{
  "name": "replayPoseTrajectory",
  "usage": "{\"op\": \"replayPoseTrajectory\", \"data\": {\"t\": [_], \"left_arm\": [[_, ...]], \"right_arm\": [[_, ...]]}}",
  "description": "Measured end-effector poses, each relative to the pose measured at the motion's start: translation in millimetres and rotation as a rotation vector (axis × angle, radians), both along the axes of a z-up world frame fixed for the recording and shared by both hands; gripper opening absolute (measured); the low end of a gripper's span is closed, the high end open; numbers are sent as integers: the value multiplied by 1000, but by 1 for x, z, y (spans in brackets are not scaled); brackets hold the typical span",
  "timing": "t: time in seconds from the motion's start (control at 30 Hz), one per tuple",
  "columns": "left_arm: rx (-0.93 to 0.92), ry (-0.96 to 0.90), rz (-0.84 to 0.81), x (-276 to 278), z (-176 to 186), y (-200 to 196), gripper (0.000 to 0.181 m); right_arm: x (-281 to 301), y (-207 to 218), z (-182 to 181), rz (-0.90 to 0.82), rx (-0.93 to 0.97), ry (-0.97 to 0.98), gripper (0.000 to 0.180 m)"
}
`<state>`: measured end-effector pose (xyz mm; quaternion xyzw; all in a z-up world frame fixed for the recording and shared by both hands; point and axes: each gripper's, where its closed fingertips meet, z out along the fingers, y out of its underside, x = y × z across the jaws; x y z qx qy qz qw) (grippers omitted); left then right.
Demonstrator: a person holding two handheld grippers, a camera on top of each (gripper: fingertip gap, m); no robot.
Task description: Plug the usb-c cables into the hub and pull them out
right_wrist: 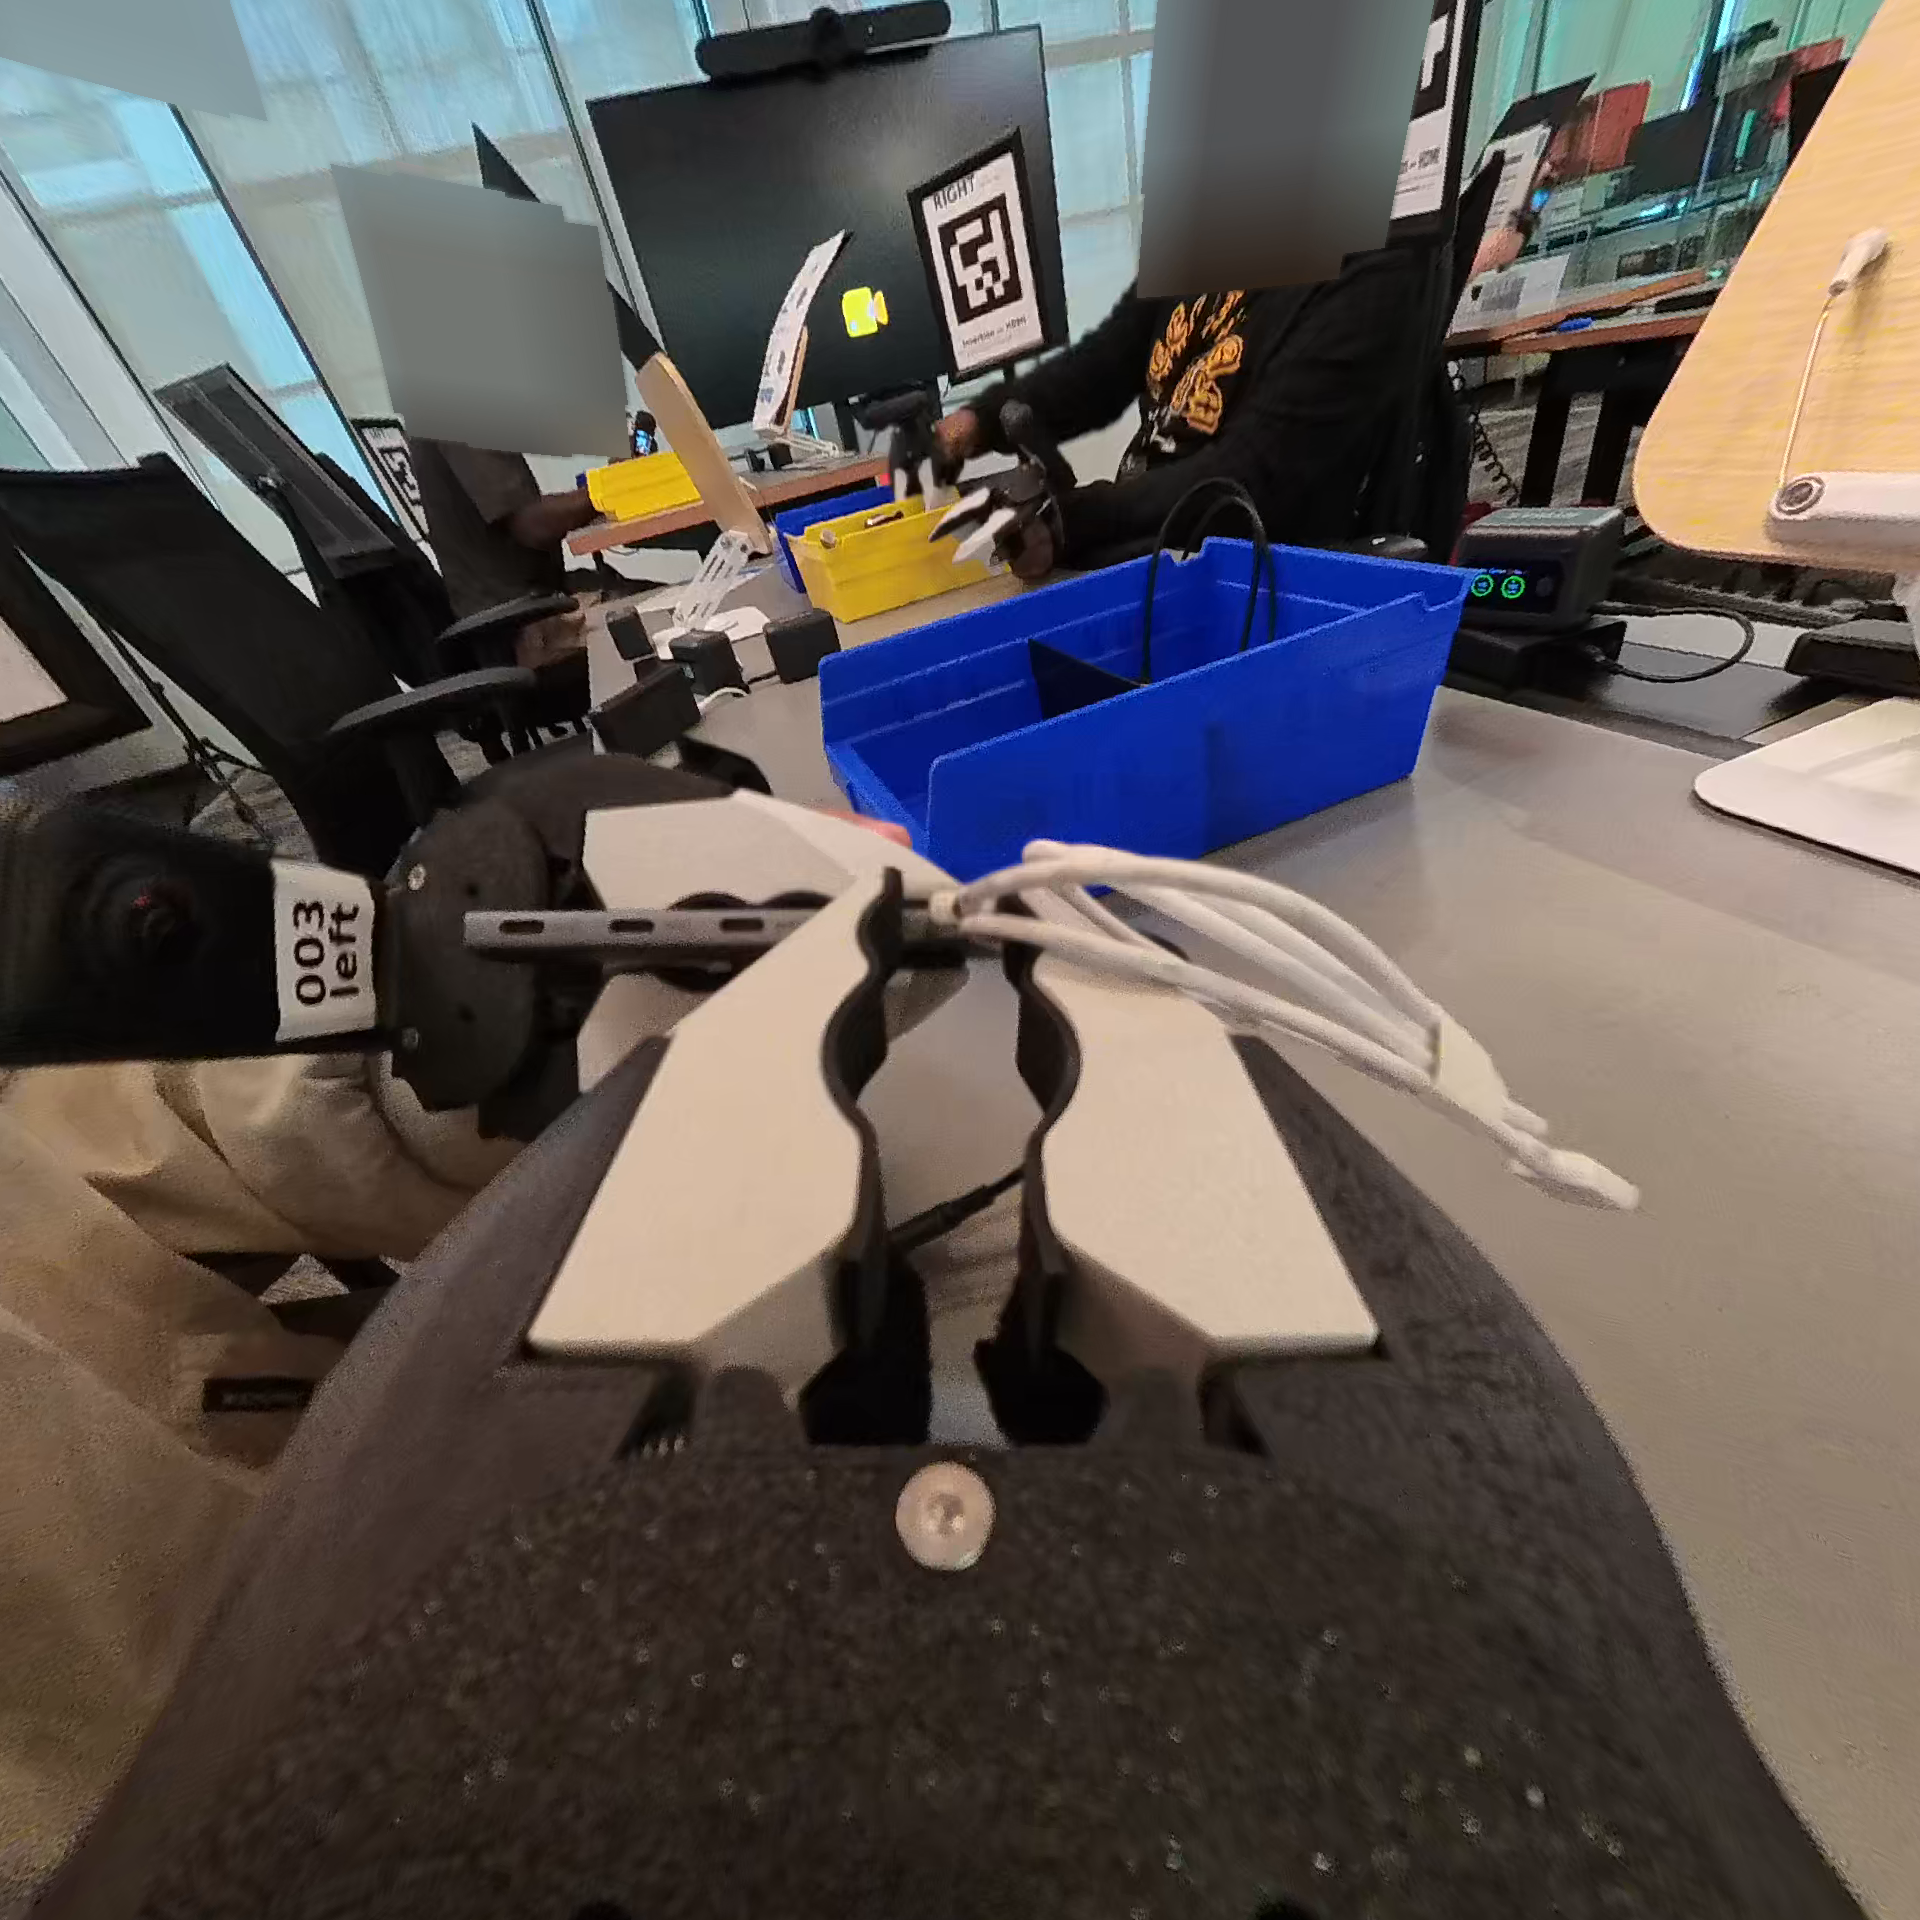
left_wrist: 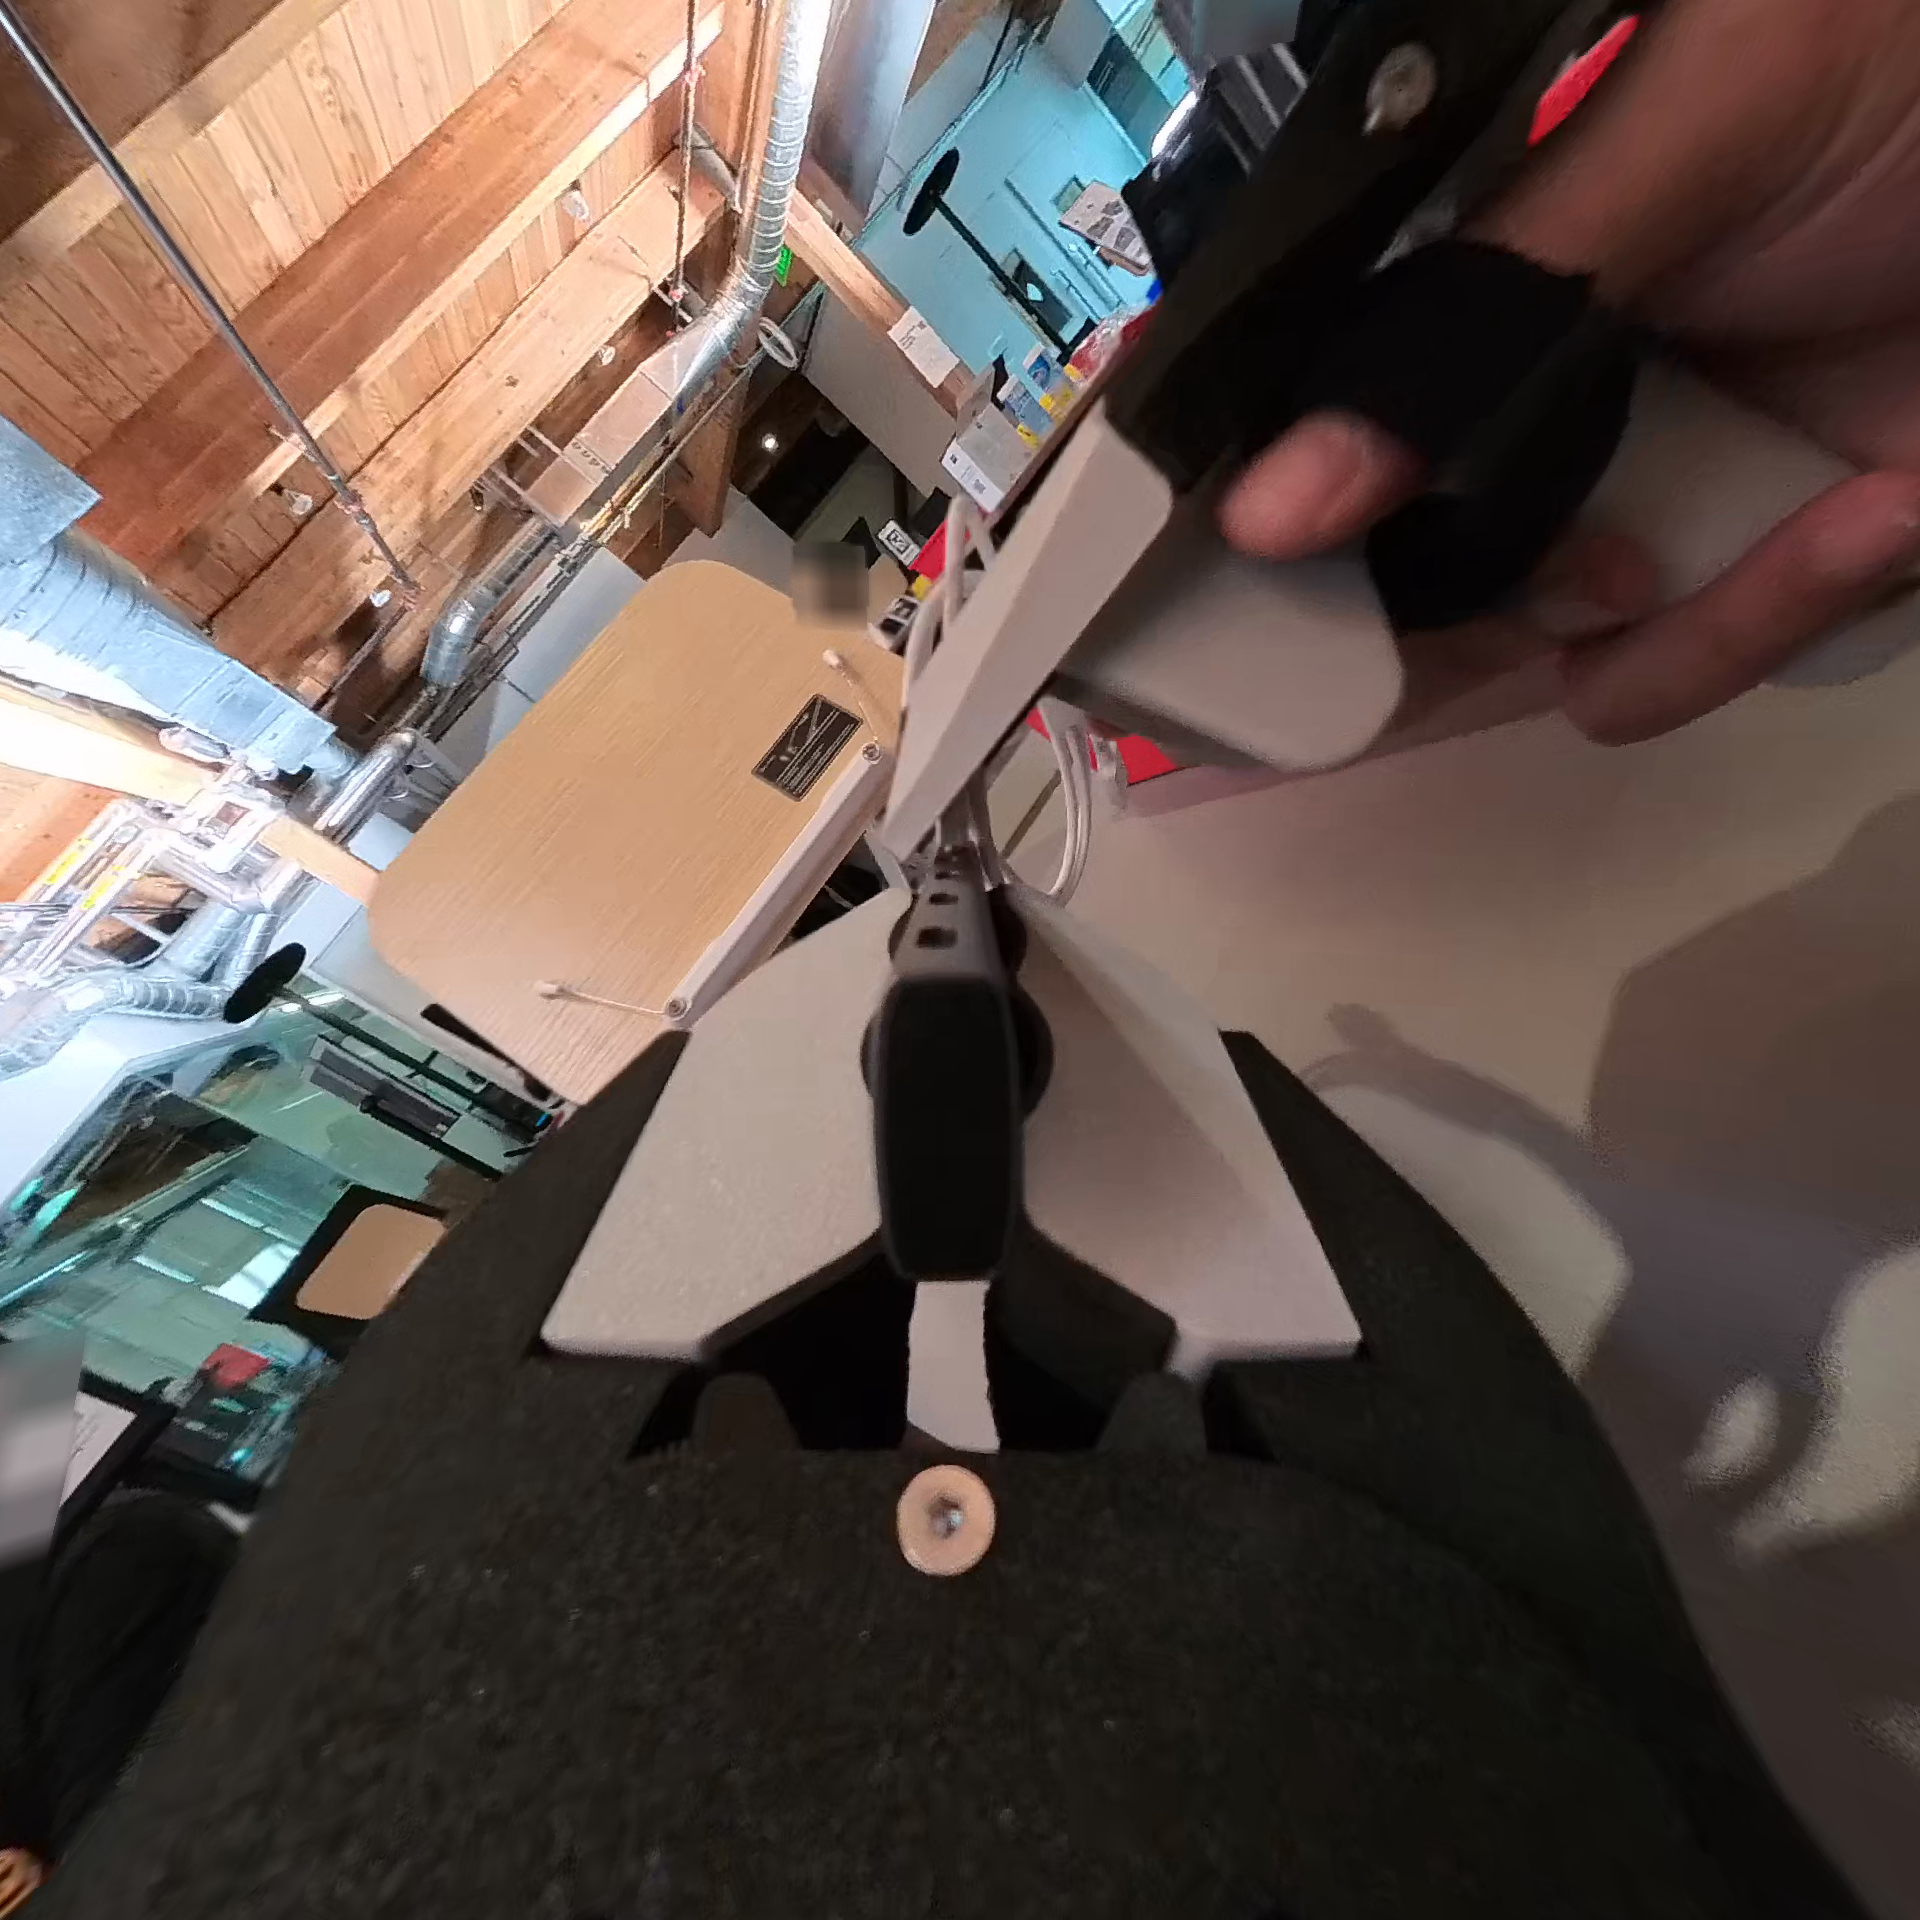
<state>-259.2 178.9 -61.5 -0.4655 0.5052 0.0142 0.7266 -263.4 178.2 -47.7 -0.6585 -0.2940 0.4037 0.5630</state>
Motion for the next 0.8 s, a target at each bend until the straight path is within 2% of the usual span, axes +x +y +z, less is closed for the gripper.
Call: {"op": "replayPoseTrajectory", "data": {"t": [0.03, 0.2, 0.33, 0.53, 0.8], "left_arm": [[4, 9, 14, 0, -1, 0, 10], [-20, 19, 72, 1, -2, 4, 10], [-18, 23, 33, 0, -4, 1, 10], [-66, 65, 79, -2, -11, 6, 11], [-122, 98, 127, -4, -12, 14, 9]], "right_arm": [[0, 2, -1, -16, -6, 3, 12], [5, 4, -5, -1, -52, 3, 12], [5, 2, -7, 15, -43, -29, 15], [4, 4, -15, 28, -90, -55, 12], [6, 10, -15, 23, -194, 33, 11]]}}
